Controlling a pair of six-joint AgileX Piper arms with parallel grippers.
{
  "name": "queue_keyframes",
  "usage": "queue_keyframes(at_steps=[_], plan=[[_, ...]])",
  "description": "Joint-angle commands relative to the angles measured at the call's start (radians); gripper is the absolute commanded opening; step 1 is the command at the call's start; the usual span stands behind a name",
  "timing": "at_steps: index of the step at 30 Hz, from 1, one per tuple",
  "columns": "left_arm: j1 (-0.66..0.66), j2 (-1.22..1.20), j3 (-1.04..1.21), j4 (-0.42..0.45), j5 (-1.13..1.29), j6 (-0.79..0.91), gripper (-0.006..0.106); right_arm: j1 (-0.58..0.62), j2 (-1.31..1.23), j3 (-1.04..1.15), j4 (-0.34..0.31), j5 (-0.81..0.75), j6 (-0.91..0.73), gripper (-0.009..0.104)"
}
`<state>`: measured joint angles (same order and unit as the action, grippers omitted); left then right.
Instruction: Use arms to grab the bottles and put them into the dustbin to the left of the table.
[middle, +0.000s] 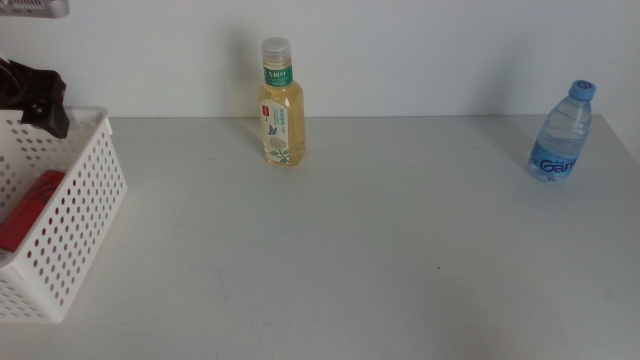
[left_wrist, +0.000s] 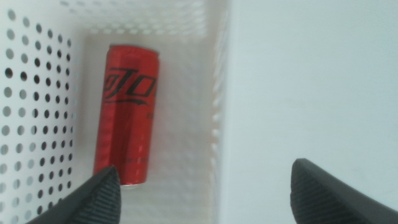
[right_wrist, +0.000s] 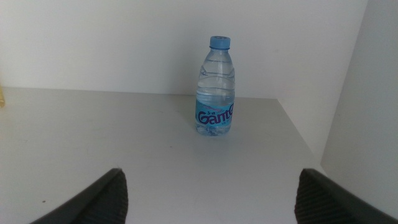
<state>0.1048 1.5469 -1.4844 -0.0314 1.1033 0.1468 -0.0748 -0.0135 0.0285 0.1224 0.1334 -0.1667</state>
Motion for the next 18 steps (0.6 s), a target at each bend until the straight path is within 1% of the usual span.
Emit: queue_keyframes(at_steps=[1,5,9,13,18], plan=[[-0.038,-0.147,0.064,-0.008,-0.121,-0.030,0.094,-0.006,-0.022,-0.009,-0.009,-0.072,-0.009,0.075],[-0.087,-0.307,0.231,-0.010,-0.221,-0.101,0.094,-0.006,-0.022,-0.009,-0.009,-0.072,-0.009,0.075],[-0.139,-0.443,0.339,-0.016,-0.310,-0.109,0.094,-0.006,-0.022,-0.009,-0.009,-0.072,-0.009,0.075],[-0.184,-0.544,0.386,-0.016,-0.342,-0.109,0.094,-0.006,-0.022,-0.009,-0.009,-0.072,-0.009,0.075],[-0.185,-0.631,0.386,-0.023,-0.339,-0.109,0.094,-0.006,-0.022,-0.009,-0.009,-0.072,-0.009,0.075]])
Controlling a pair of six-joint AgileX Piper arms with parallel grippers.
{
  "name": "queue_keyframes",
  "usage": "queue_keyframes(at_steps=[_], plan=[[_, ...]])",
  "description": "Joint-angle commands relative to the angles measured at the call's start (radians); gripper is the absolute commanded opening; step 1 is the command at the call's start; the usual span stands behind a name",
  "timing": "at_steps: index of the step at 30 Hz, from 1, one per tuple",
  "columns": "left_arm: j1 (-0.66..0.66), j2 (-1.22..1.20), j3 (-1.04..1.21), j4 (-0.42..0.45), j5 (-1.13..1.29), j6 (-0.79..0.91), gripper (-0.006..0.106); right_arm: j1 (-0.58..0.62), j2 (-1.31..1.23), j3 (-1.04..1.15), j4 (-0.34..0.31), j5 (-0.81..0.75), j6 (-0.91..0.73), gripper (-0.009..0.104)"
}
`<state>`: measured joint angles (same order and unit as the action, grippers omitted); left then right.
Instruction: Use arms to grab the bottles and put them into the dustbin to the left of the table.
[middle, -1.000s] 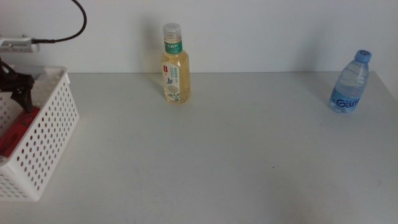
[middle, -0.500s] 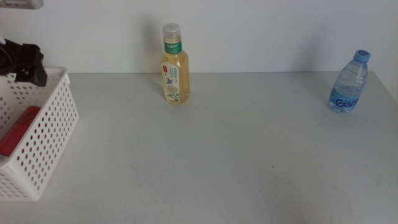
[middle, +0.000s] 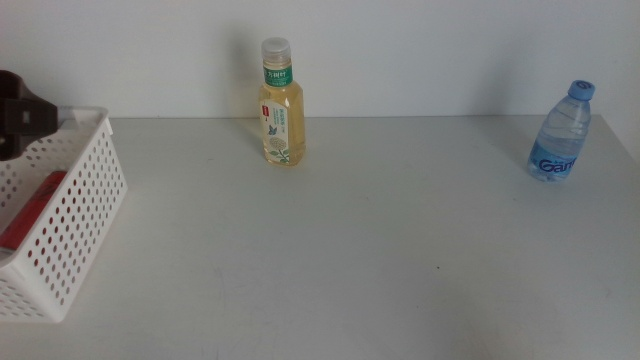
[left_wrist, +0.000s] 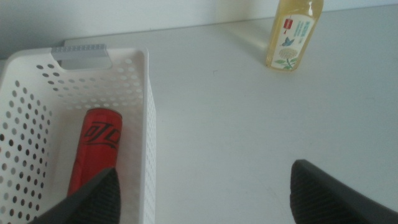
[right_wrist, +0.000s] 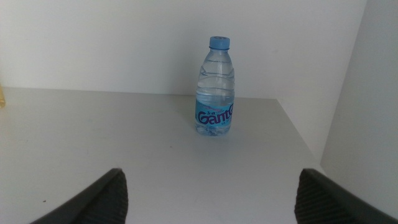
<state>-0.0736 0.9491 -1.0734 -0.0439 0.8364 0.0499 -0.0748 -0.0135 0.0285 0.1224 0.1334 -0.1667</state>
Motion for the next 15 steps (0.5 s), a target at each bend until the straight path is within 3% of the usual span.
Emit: queue_keyframes(at_steps=[1,5,10,15], plan=[[-0.007,-0.043,-0.023,-0.011,-0.074,-0.012,0.094,-0.006,-0.022,-0.009,-0.009,-0.072,-0.009,0.075],[-0.007,-0.064,0.020,-0.022,-0.111,-0.012,0.094,-0.006,-0.022,-0.009,-0.009,-0.072,-0.009,0.075],[-0.010,-0.124,0.148,-0.102,-0.219,0.032,0.094,-0.006,-0.022,-0.009,-0.009,-0.072,-0.009,0.075],[-0.101,-0.174,0.291,-0.099,-0.386,0.063,0.094,-0.006,-0.022,-0.009,-0.009,-0.072,-0.009,0.075]])
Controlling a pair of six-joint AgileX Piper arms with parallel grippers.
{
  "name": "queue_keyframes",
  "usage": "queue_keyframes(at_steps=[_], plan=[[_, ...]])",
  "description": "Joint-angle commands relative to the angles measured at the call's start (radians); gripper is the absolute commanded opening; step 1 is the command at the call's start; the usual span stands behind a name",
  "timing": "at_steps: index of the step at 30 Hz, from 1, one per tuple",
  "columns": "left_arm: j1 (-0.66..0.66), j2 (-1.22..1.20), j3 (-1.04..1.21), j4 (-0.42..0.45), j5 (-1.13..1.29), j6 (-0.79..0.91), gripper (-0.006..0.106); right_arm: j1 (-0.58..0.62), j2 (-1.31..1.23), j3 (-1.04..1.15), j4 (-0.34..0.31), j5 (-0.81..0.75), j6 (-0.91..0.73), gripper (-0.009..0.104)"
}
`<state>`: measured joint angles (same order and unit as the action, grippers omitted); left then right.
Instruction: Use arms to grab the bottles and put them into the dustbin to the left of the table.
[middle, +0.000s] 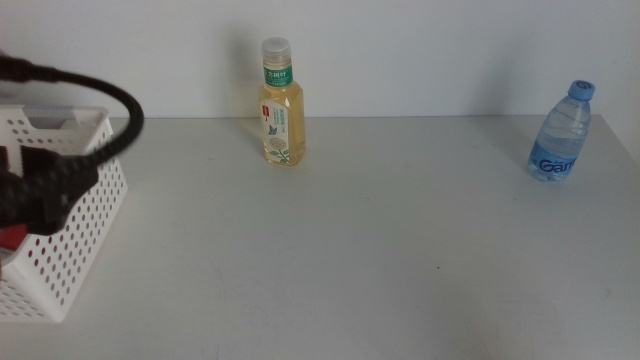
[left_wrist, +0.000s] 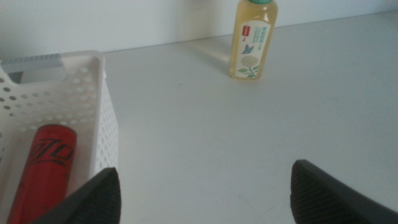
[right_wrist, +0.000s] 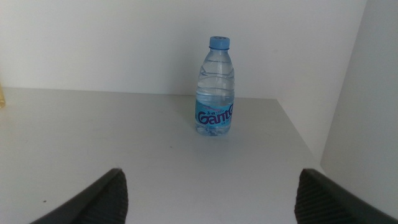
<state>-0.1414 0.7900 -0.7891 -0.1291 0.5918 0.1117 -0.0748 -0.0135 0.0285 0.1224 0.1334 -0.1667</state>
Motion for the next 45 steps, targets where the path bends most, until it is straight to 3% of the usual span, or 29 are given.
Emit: queue_keyframes(at_steps=[1,4,11,13,33,40,45], plan=[[-0.054,-0.016,0.033,-0.009,-0.172,-0.004,0.094,-0.006,-0.022,-0.009,-0.009,-0.072,-0.009,0.075],[-0.127,-0.011,0.094,0.029,-0.281,-0.043,0.094,-0.006,-0.022,-0.009,-0.009,-0.072,-0.009,0.075],[-0.261,0.051,0.224,0.244,-0.580,-0.235,0.094,-0.006,-0.022,-0.009,-0.009,-0.072,-0.009,0.075],[-0.269,0.067,0.252,0.268,-0.633,-0.267,0.094,-0.006,-0.022,-0.009,-0.009,-0.072,-0.009,0.075],[-0.269,0.249,0.315,0.275,-0.833,-0.271,0.094,-0.006,-0.022,-0.009,-0.009,-0.072,-0.009,0.075],[-0.265,0.399,0.315,0.270,-1.050,-0.268,0.094,-0.006,-0.022,-0.009,-0.009,-0.072,-0.009,0.075],[-0.265,0.563,0.294,0.218,-1.279,-0.265,0.094,-0.006,-0.022,-0.009,-0.009,-0.072,-0.009,0.075]])
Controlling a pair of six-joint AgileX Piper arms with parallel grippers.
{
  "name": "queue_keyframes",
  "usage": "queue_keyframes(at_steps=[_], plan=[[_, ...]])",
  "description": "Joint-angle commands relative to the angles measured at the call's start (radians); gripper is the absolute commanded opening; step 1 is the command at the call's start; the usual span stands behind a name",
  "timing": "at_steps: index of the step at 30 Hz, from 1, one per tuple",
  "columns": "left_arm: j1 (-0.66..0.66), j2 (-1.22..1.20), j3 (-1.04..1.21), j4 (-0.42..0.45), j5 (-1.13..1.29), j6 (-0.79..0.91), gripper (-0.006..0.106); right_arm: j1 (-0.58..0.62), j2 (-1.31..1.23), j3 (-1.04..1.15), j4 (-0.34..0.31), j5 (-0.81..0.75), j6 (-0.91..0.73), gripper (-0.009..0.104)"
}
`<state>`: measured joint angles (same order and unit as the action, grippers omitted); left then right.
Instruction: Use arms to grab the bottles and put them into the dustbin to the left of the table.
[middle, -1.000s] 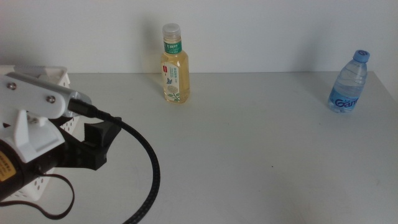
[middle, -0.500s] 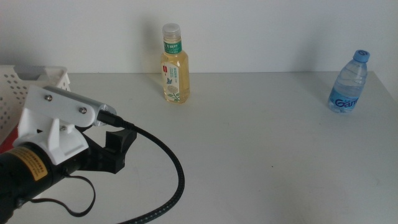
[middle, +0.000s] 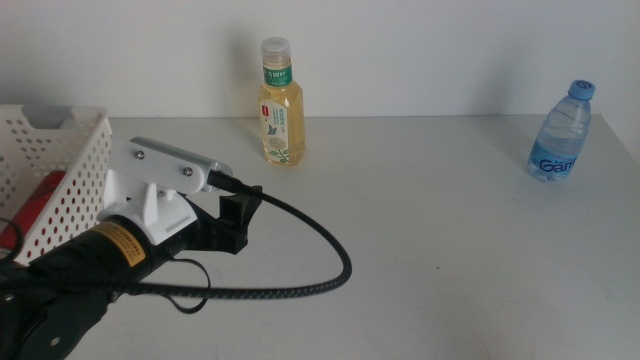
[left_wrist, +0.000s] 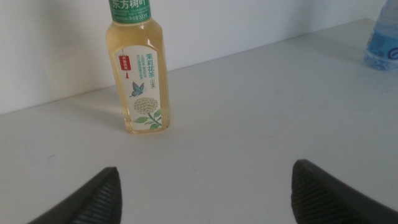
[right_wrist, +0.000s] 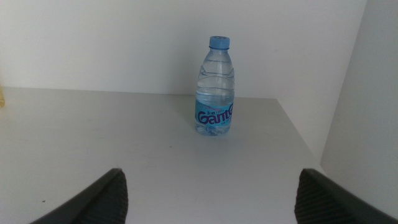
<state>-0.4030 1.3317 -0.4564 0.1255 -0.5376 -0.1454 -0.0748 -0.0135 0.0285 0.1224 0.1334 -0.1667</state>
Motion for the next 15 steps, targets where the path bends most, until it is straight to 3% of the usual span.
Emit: queue_keyframes(at_steps=[1,6,9,11,15], plan=[[-0.004,0.055,-0.060,-0.047,-0.146,-0.008,0.094,-0.006,-0.022,-0.009,-0.009,-0.072,-0.009,0.075],[0.006,0.206,-0.198,-0.058,-0.116,0.025,0.094,-0.006,-0.022,-0.009,-0.009,-0.072,-0.009,0.075],[0.035,0.286,-0.284,-0.020,-0.116,0.020,0.094,-0.006,-0.022,-0.009,-0.009,-0.072,-0.009,0.075],[0.062,0.333,-0.340,0.030,-0.116,-0.017,0.094,-0.006,-0.022,-0.009,-0.009,-0.072,-0.009,0.075],[0.121,0.428,-0.473,0.214,-0.116,-0.139,0.094,-0.006,-0.022,-0.009,-0.009,-0.072,-0.009,0.075]])
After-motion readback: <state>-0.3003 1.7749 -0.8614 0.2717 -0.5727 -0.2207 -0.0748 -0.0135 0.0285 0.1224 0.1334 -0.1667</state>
